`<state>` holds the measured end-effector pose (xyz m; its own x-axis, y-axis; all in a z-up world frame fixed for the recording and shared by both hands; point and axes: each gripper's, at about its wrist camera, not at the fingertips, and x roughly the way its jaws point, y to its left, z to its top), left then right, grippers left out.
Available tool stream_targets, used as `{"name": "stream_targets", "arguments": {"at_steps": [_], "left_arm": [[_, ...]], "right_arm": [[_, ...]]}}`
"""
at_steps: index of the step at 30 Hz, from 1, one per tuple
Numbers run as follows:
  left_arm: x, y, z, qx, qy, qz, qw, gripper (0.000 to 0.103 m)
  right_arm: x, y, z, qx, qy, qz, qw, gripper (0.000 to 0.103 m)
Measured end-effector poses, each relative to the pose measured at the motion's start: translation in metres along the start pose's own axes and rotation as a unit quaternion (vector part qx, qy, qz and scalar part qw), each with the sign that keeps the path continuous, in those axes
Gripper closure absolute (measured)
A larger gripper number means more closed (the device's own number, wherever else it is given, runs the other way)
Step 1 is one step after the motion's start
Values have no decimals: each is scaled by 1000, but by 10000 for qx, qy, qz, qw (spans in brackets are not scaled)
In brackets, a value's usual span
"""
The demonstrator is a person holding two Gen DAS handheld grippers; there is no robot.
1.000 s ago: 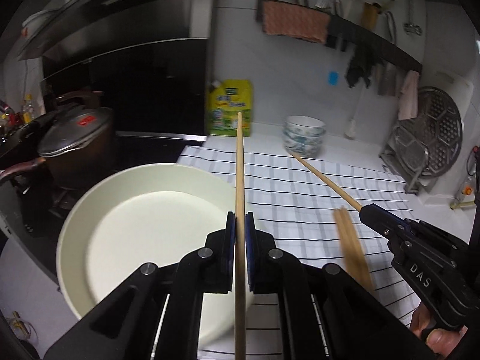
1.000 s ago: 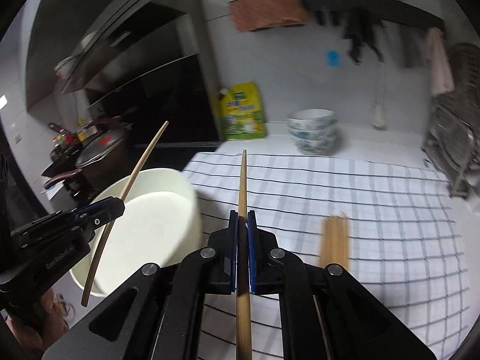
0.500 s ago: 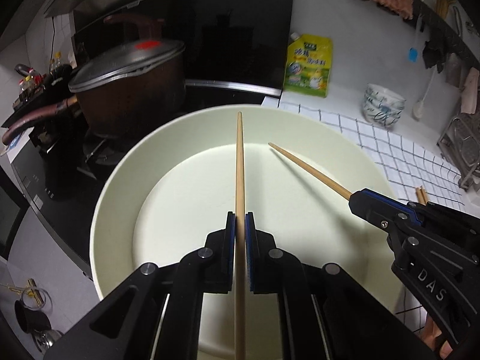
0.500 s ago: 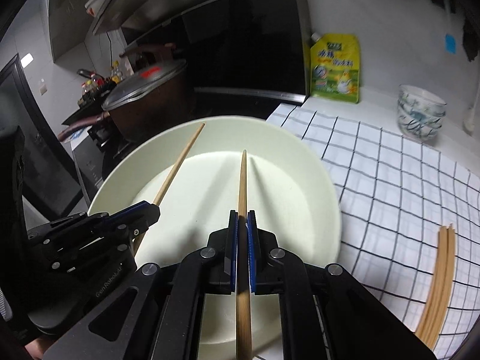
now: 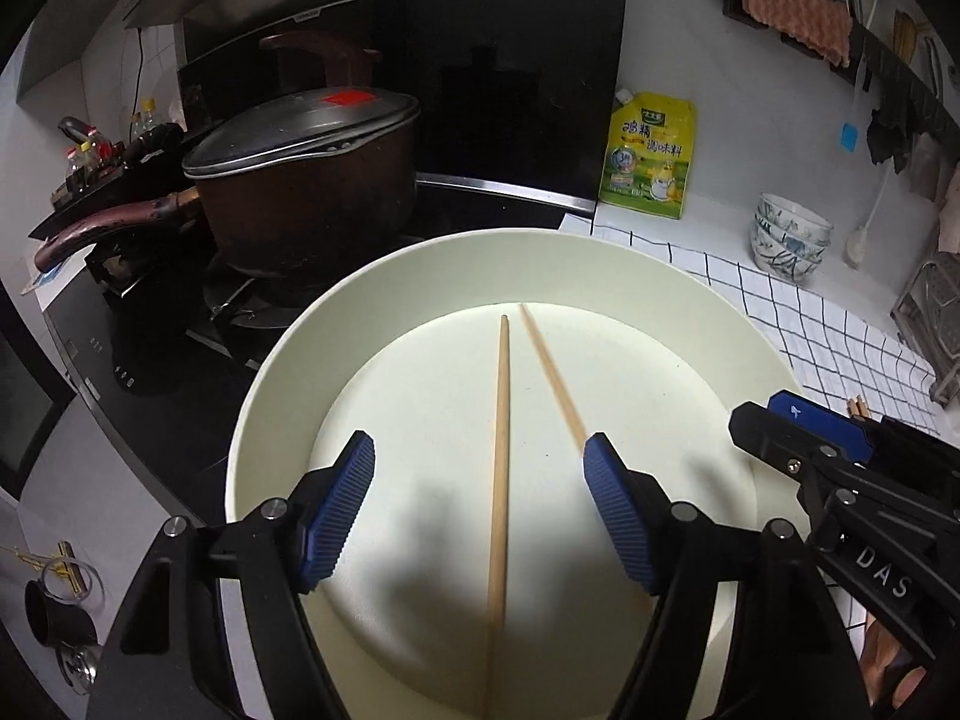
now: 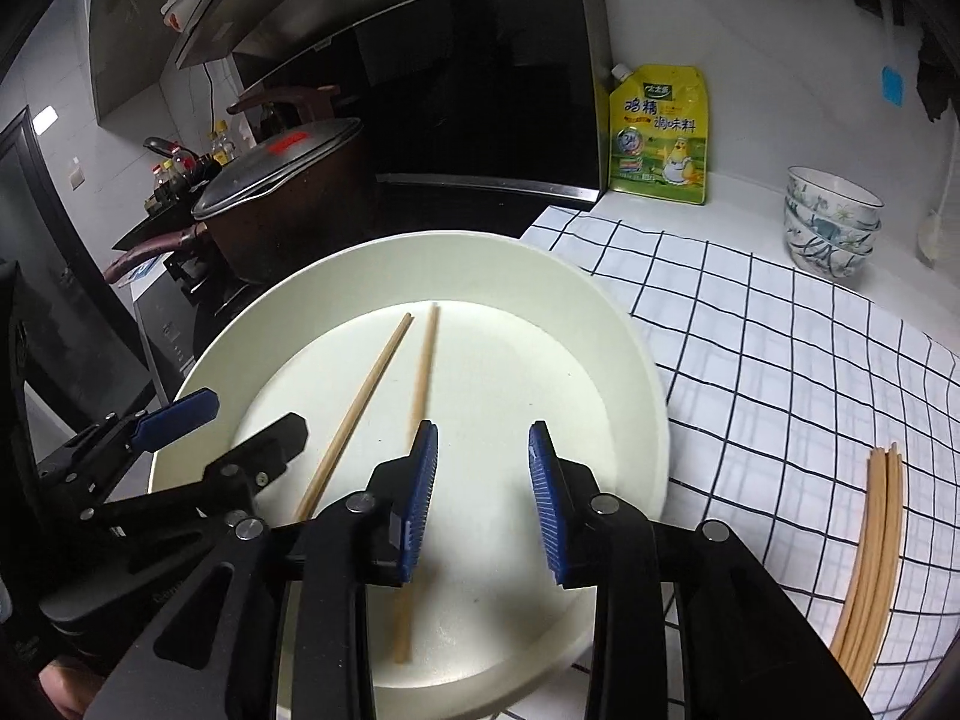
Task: Organize utensils
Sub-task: 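Carry the held chopsticks with both tools over the cream-white basin, then move both open tools back over the remaining chopsticks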
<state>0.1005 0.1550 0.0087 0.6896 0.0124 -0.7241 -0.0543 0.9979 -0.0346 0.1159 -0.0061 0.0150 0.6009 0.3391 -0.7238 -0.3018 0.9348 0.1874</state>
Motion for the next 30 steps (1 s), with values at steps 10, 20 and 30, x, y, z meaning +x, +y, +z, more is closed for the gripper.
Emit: {"name": "stream_targets", "arguments": {"at_steps": [10, 20, 30], "left_arm": [[-21, -2, -14, -59, -147, 85, 9998, 25], [-47, -43, -30, 13, -342, -242, 9991, 11], [-67, -121, -41, 350, -443, -895, 9944, 7]], "right_arm": [[-33, -14, -19, 182, -202, -187, 9995, 73], [-90, -61, -52, 561, -552, -654, 9948, 53], [-145, -143, -99, 1097, -577, -1485, 9811, 44]]}}
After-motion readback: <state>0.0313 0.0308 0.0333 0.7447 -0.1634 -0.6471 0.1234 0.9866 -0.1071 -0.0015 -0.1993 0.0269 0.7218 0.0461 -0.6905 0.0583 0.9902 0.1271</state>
